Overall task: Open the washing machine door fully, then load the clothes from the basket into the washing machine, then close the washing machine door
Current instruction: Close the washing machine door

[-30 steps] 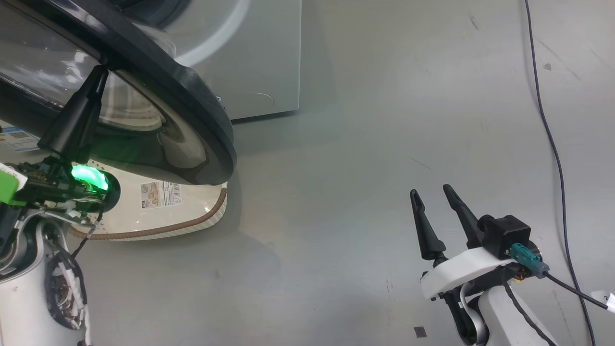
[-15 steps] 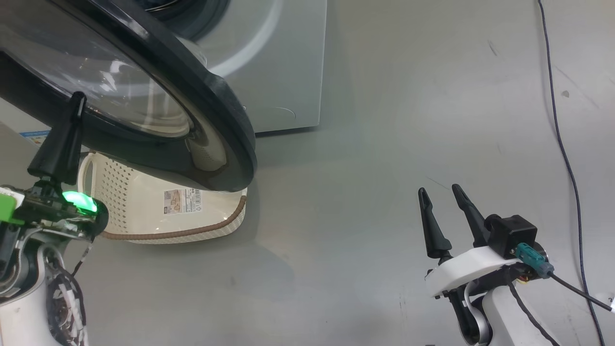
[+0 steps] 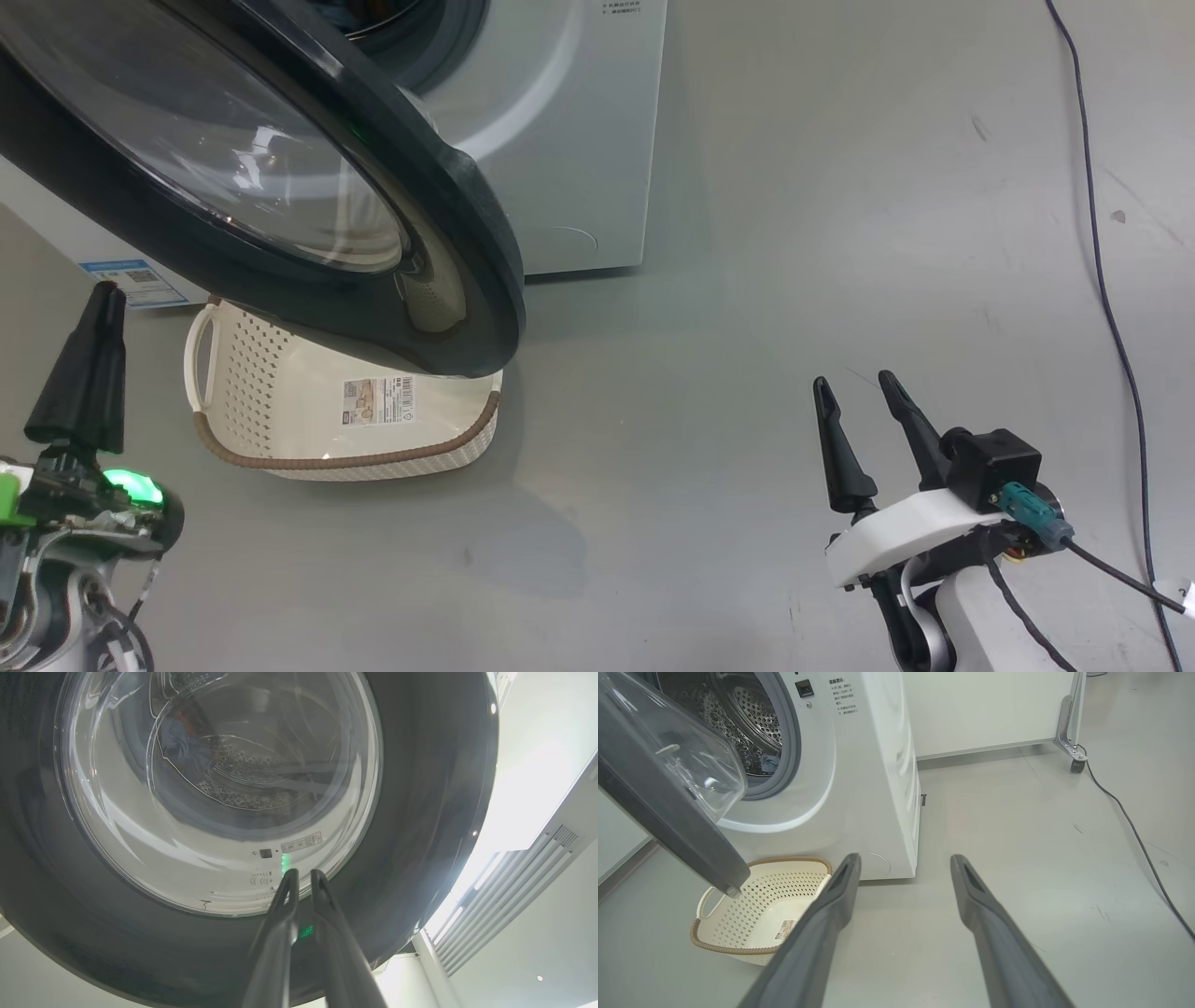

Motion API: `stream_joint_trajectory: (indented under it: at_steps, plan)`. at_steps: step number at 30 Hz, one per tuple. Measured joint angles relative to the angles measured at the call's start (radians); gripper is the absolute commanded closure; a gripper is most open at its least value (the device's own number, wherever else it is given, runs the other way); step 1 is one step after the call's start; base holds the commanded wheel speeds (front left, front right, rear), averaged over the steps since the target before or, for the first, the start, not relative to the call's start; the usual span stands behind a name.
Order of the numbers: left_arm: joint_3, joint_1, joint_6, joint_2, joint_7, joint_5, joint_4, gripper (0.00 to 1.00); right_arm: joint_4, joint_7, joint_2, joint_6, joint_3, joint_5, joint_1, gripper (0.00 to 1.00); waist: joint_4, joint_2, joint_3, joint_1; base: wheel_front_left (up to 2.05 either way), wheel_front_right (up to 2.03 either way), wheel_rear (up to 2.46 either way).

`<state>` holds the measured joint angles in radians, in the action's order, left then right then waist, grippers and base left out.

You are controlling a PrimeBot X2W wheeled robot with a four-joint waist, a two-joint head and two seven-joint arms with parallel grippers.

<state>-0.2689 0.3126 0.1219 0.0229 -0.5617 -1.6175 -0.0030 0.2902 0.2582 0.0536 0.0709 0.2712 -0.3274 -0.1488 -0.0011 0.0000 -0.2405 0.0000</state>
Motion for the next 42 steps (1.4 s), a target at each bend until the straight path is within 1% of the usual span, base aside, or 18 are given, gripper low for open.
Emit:
stream_joint_trajectory:
  at_steps: [1,5,6,7,8,14,15,17,20,27,28,30,33,37,40,42]
  plan:
    - [-0.005,-0.011,0.0,0.0,0.009,0.0,-0.003,0.8,0.0,0.0,0.0,0.0,0.001,0.0,0.001,0.0,0.001,0.0,0.002,0.0,0.0,0.0,0.0]
    - [-0.008,-0.058,0.0,0.0,0.039,-0.004,-0.004,0.48,0.001,0.0,0.0,0.0,0.002,0.0,0.001,0.0,0.004,0.0,0.007,0.0,0.0,0.0,0.0]
    - [-0.007,-0.07,0.0,0.0,0.045,-0.008,-0.004,0.24,0.001,0.0,0.0,0.0,0.002,0.0,0.001,0.0,0.004,0.0,0.009,0.0,0.0,0.0,0.0]
    - [-0.006,-0.081,0.0,0.0,0.053,-0.009,-0.004,0.04,0.001,0.0,0.0,0.0,0.002,0.0,0.001,0.0,0.005,0.0,0.01,0.0,0.0,0.0,0.0]
    - [-0.003,-0.092,0.0,0.0,0.06,-0.009,-0.004,0.0,0.001,0.0,0.0,0.0,0.001,0.0,0.001,0.0,0.005,0.0,0.011,0.0,0.0,0.0,0.0]
    - [0.007,-0.147,0.0,0.0,0.111,-0.002,-0.015,0.0,0.002,0.0,0.0,0.001,0.001,0.0,0.002,0.0,0.009,0.0,0.018,0.0,0.0,0.0,0.0]
    - [0.001,-0.152,0.0,0.0,0.126,0.034,-0.034,0.0,0.002,0.0,0.0,0.001,0.001,0.0,0.003,0.0,0.009,0.0,0.019,0.0,0.0,0.0,0.0]
    - [-0.006,-0.154,0.0,0.01,0.153,0.153,-0.078,0.0,0.003,0.0,0.0,0.002,0.0,0.0,0.004,0.0,0.011,0.0,0.021,0.0,0.0,0.0,0.0]
    - [-0.013,-0.155,0.0,0.021,0.209,0.229,-0.119,0.0,0.005,0.0,0.0,0.002,0.0,0.001,0.004,0.0,0.012,0.0,0.024,0.0,0.0,0.0,0.0]
    - [0.038,-0.185,0.0,0.064,0.337,0.38,-0.185,0.0,0.008,0.0,-0.001,0.008,-0.001,0.001,0.014,0.0,0.015,0.0,0.037,0.0,0.0,0.0,0.0]
    - [0.046,-0.191,0.0,0.075,0.364,0.408,-0.194,0.0,0.008,0.0,-0.001,0.008,-0.001,0.001,0.015,0.0,0.014,0.0,0.038,0.0,0.0,0.0,0.0]
    - [0.073,-0.201,0.0,0.115,0.416,0.493,-0.221,0.0,0.008,0.0,-0.001,0.009,0.0,0.001,0.016,0.0,0.014,0.0,0.039,0.0,0.0,0.0,0.0]
    - [0.117,-0.216,0.0,0.158,0.493,0.579,-0.235,0.0,0.008,0.0,-0.001,0.009,0.0,0.001,0.016,0.0,0.013,0.0001,0.041,0.0,0.0,0.0,0.0]
    - [0.193,-0.263,0.0,0.199,0.59,0.683,-0.224,0.0,0.008,0.0,-0.001,0.009,0.0,0.001,0.017,0.0,0.012,0.0,0.043,0.0,0.0,0.0,0.0]
    - [0.247,-0.293,0.0,0.241,0.664,0.766,-0.204,0.0,0.008,0.0,-0.001,0.011,0.0,0.001,0.017,0.0,0.011,0.0,0.043,0.0,0.0,0.0,0.0]
    - [0.272,-0.311,0.0,0.277,0.729,0.86,-0.186,0.0,0.007,0.0,-0.001,0.011,0.0,0.001,0.017,0.0,0.01,0.0,0.043,0.0,0.0,0.0,0.0]
